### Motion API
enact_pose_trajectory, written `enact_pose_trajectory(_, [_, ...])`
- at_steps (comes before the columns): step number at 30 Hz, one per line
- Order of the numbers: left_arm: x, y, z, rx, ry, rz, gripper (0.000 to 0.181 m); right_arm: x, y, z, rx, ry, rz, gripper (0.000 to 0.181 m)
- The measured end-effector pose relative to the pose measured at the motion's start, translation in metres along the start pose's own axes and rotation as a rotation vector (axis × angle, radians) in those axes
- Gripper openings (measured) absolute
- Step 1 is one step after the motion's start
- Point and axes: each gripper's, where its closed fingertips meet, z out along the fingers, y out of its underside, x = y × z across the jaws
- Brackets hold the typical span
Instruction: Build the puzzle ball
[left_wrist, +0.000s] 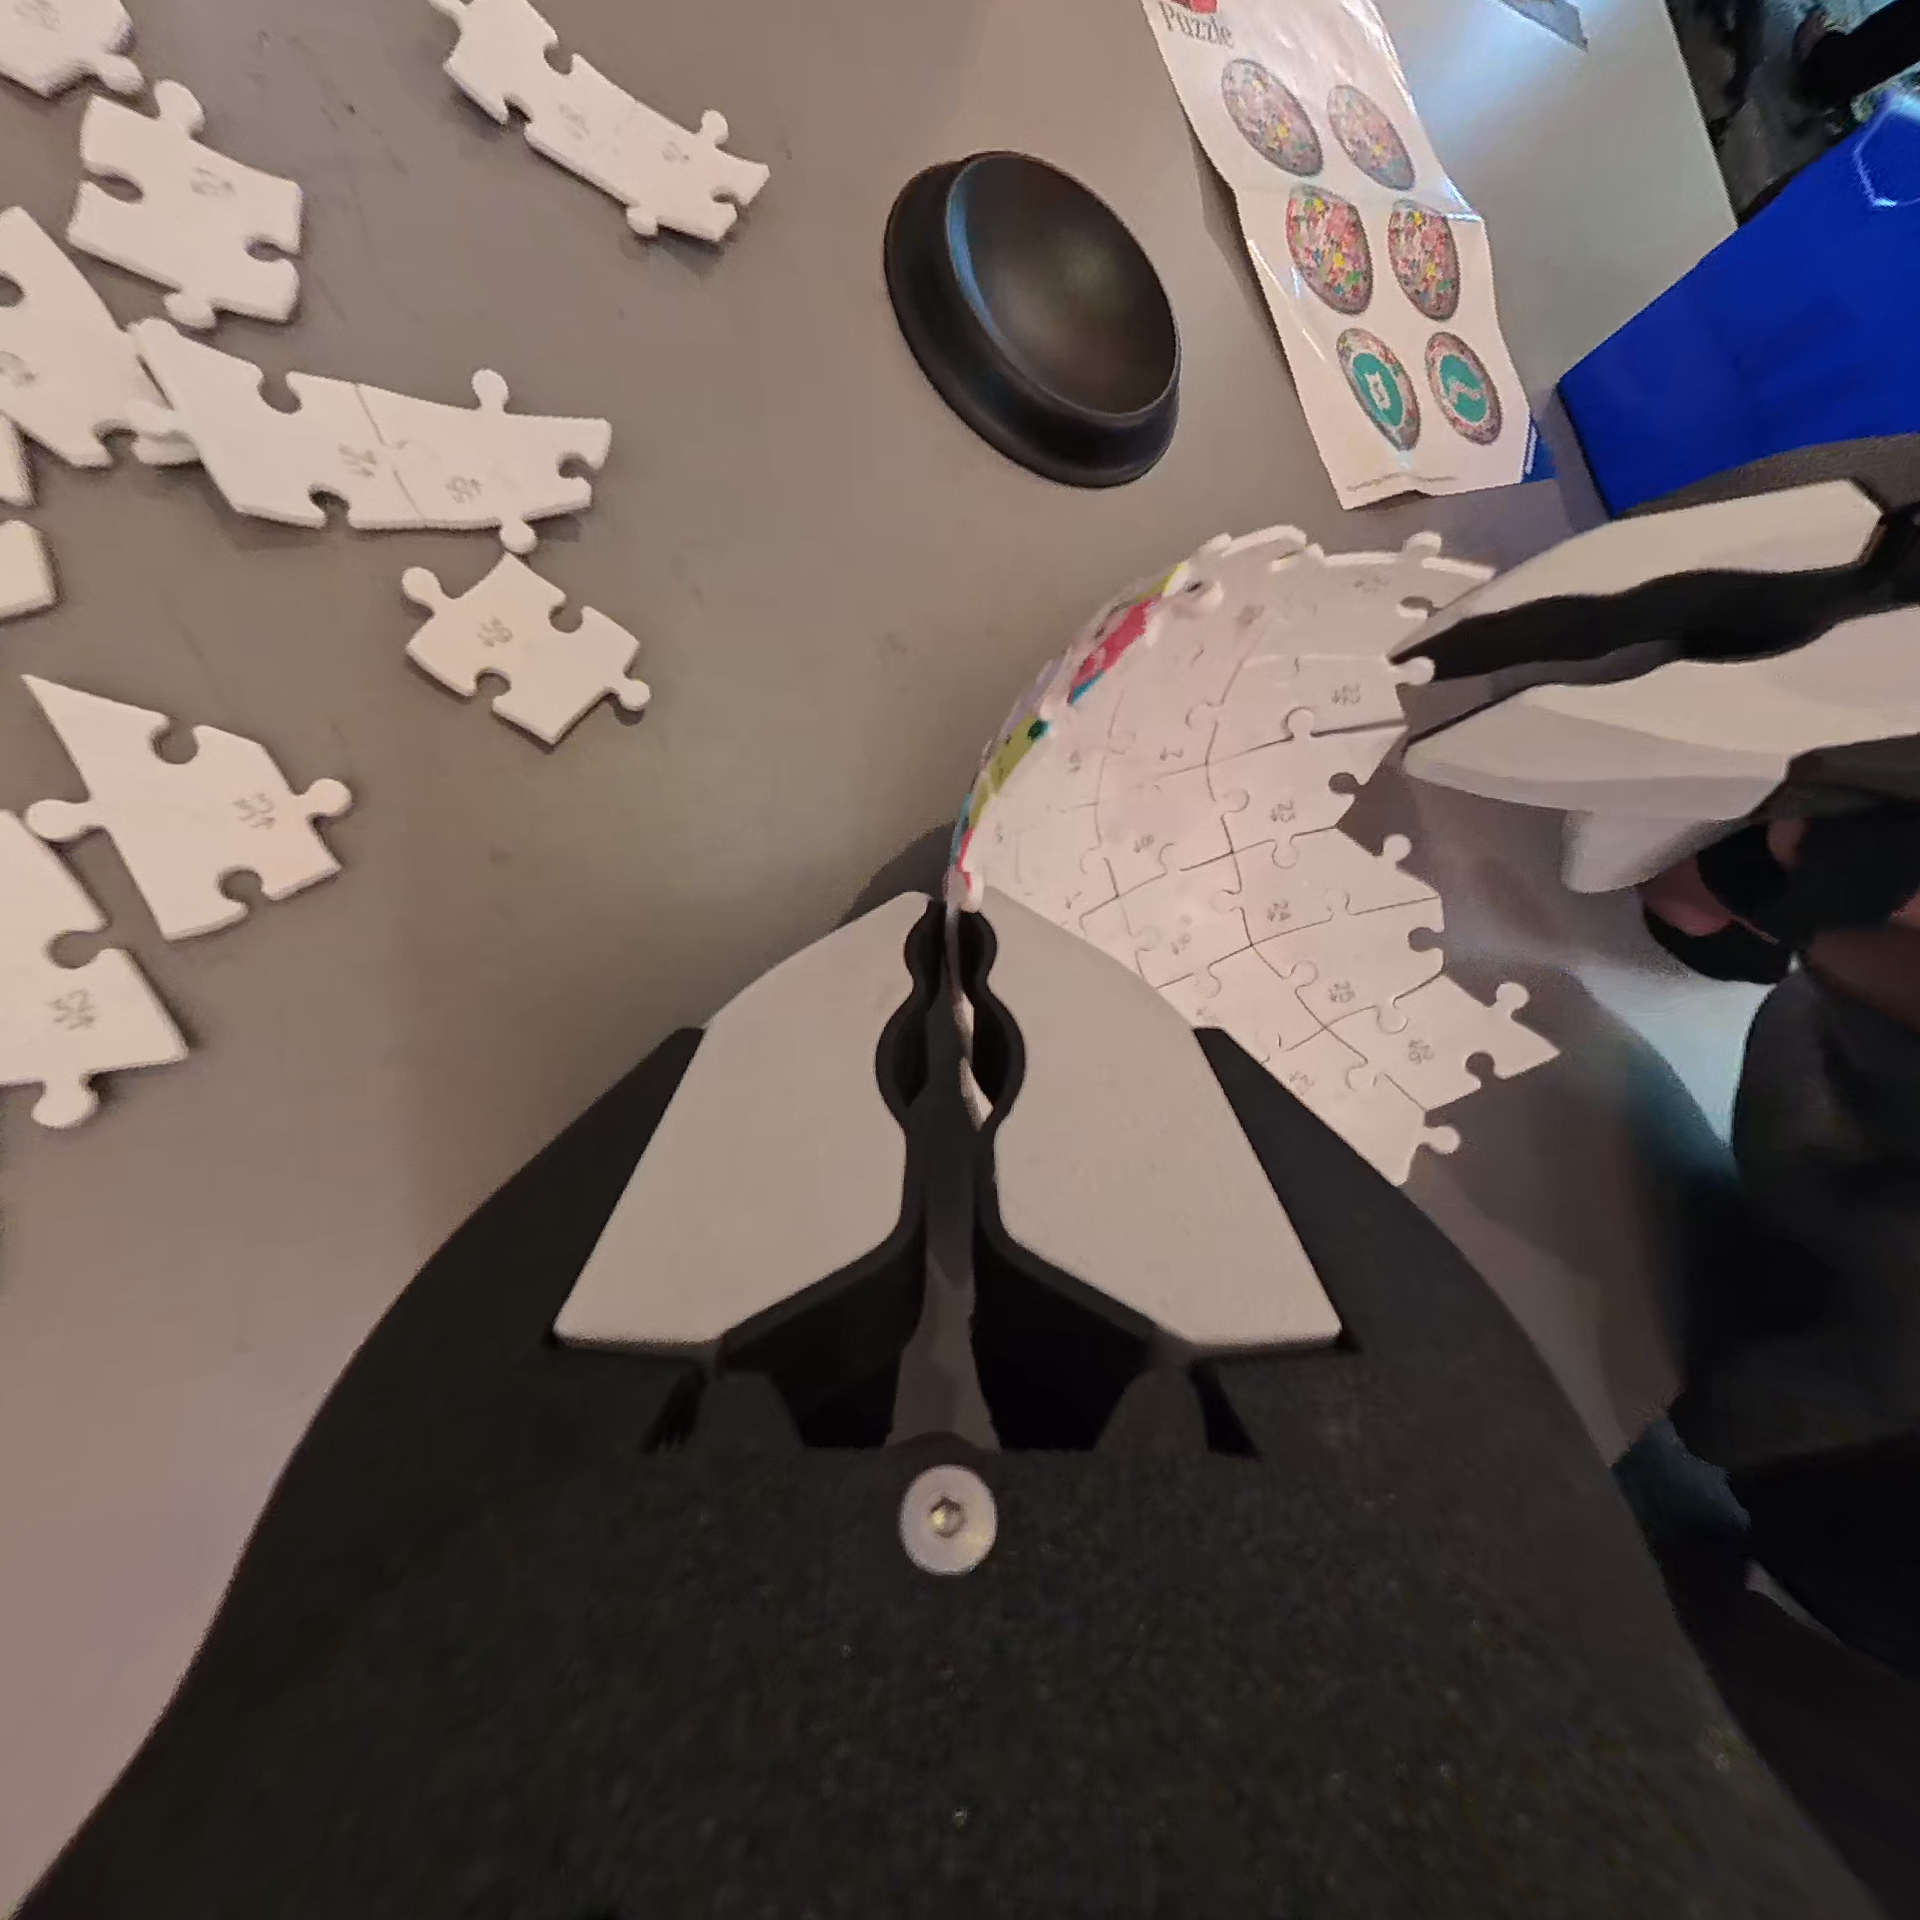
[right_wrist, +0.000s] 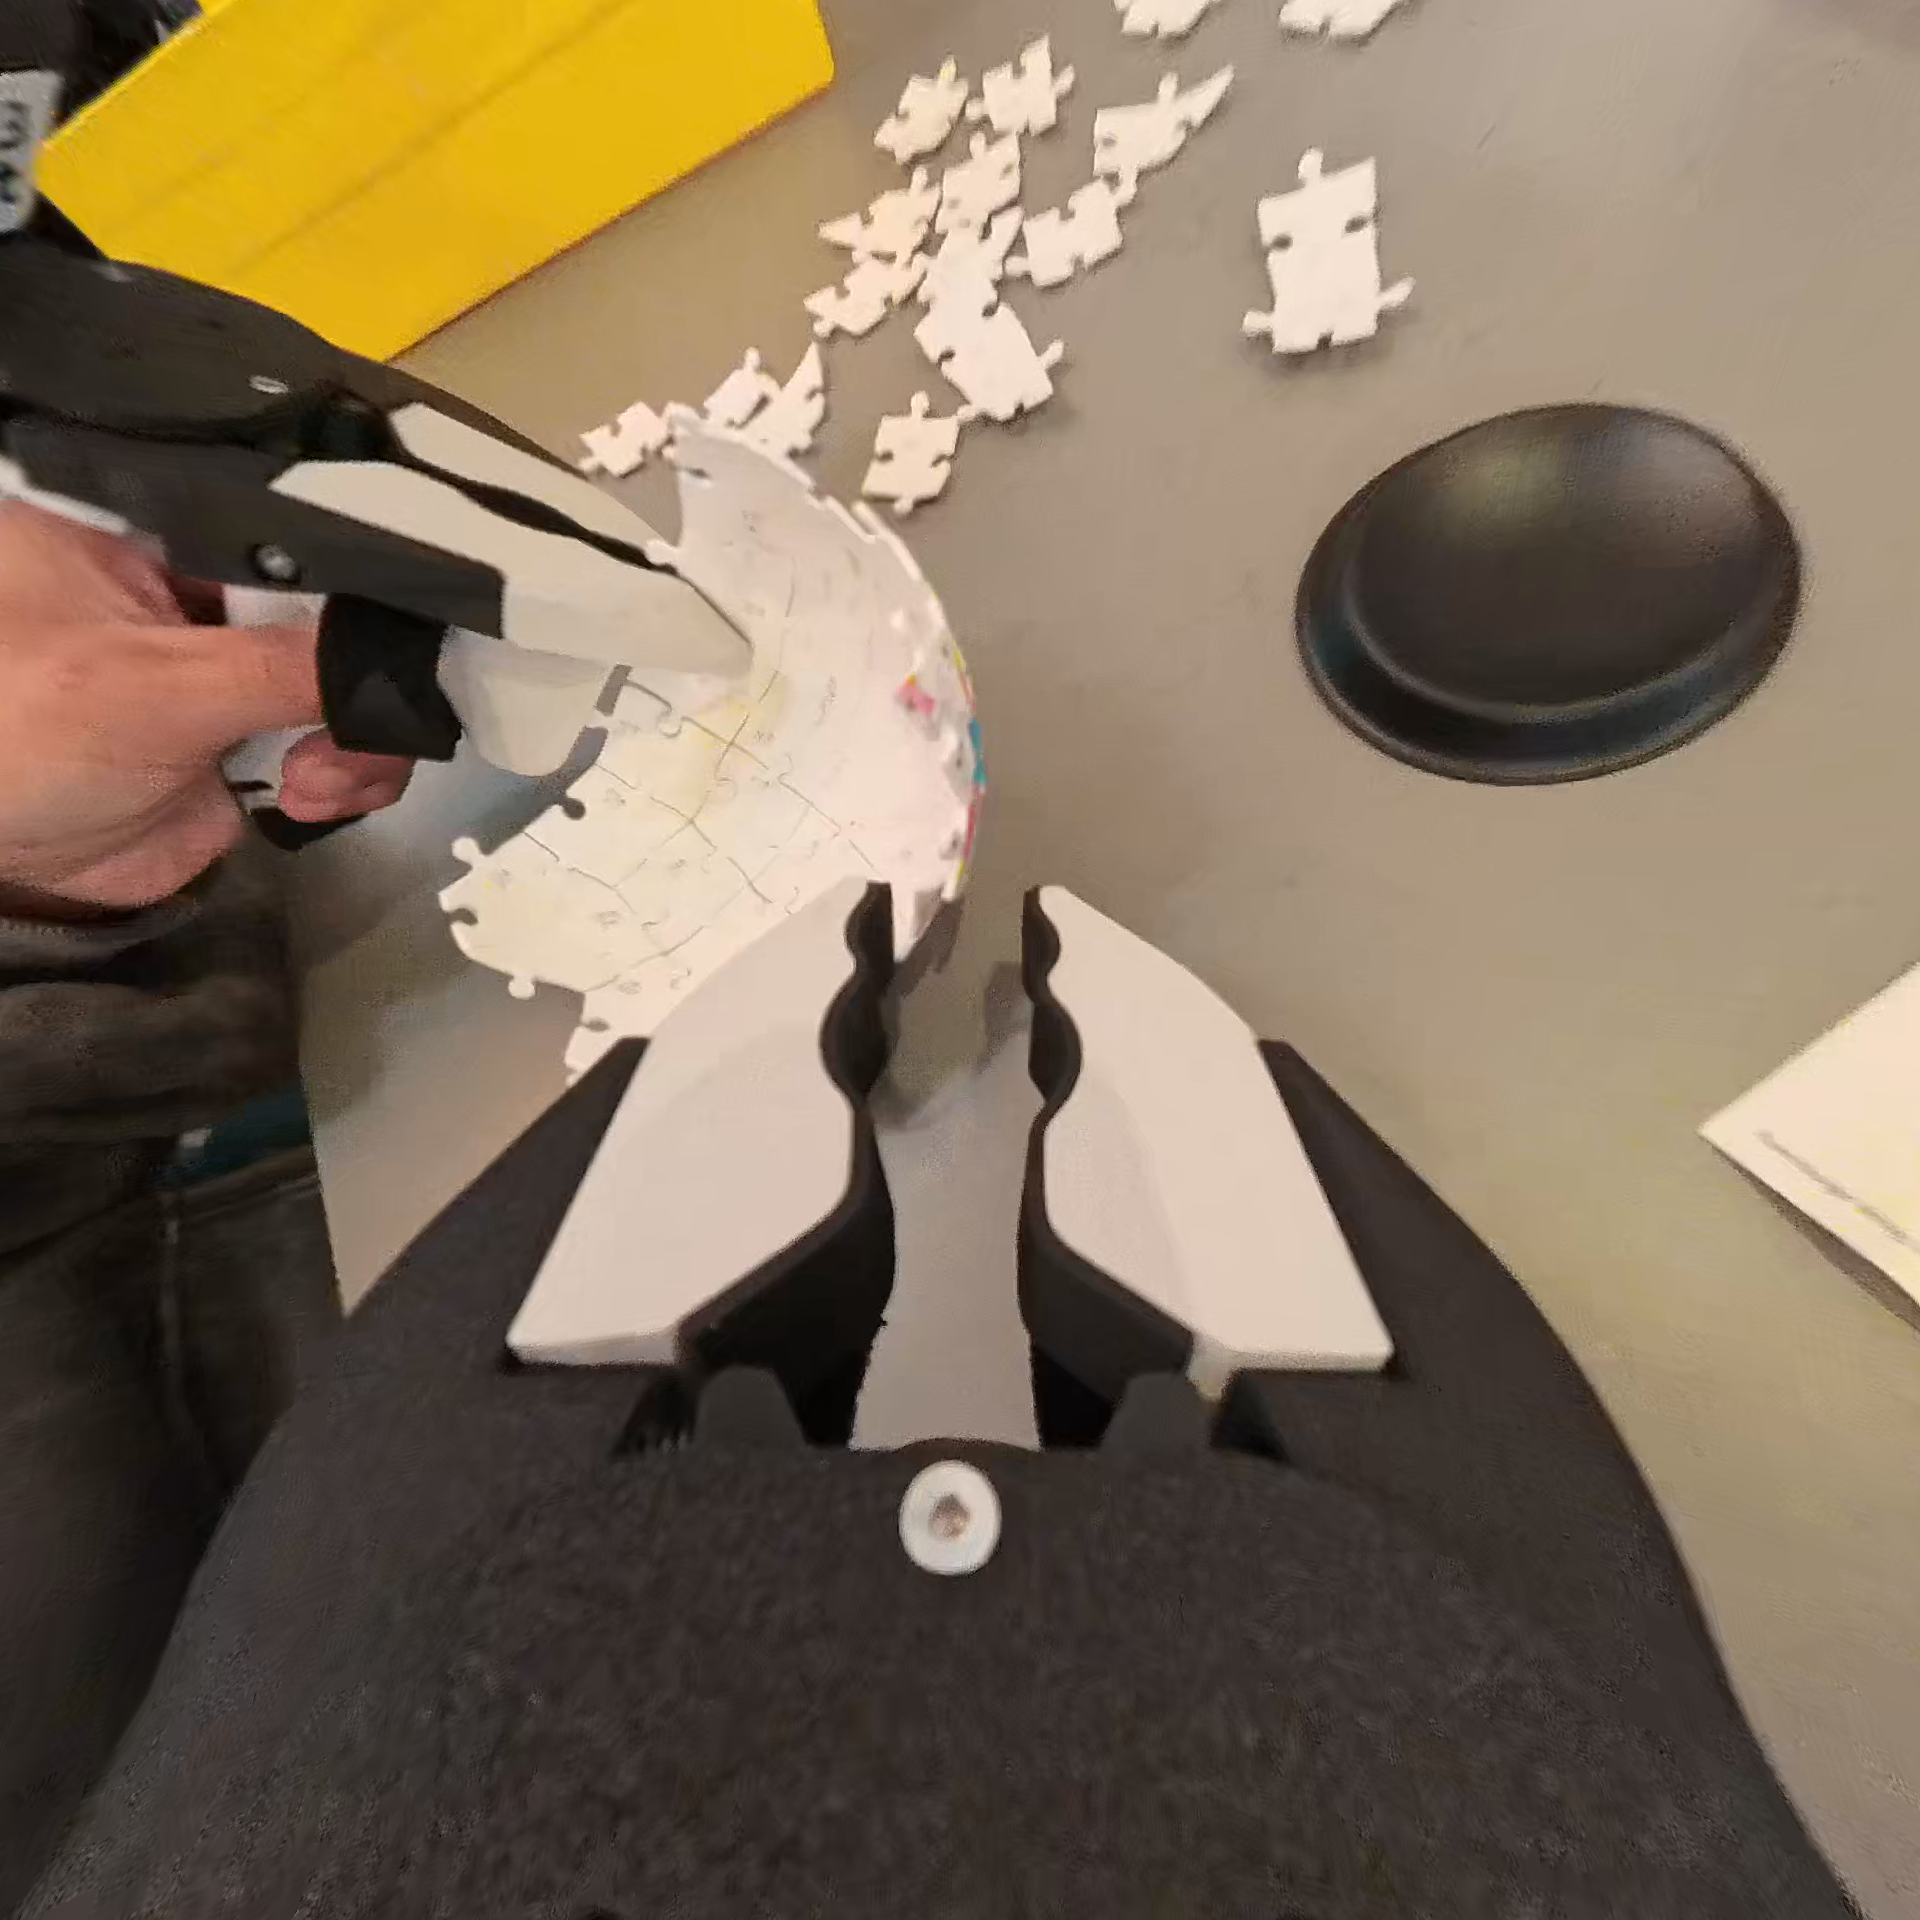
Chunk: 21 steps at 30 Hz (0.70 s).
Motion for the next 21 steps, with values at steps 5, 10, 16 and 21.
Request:
enact_pose_trajectory(5, [0.0, -0.006, -0.006, 0.025, -0.083, 0.089, 0.002, 0.003, -0.002, 0.01, -0.027, 0.016, 0.016, 0.018])
enact_pose_trajectory(10, [0.003, -0.009, -0.008, 0.024, -0.142, 0.174, 0.002, 0.0, -0.002, 0.016, -0.027, -0.001, 0.086, 0.008])
enact_pose_trajectory(16, [0.004, -0.016, -0.012, 0.023, -0.211, 0.25, 0.002, 0.003, 0.004, 0.022, -0.044, 0.019, 0.146, 0.004])
enact_pose_trajectory(21, [0.003, -0.016, -0.013, 0.027, -0.234, 0.247, 0.002, 0.001, 0.006, 0.025, -0.031, 0.003, 0.163, 0.004])
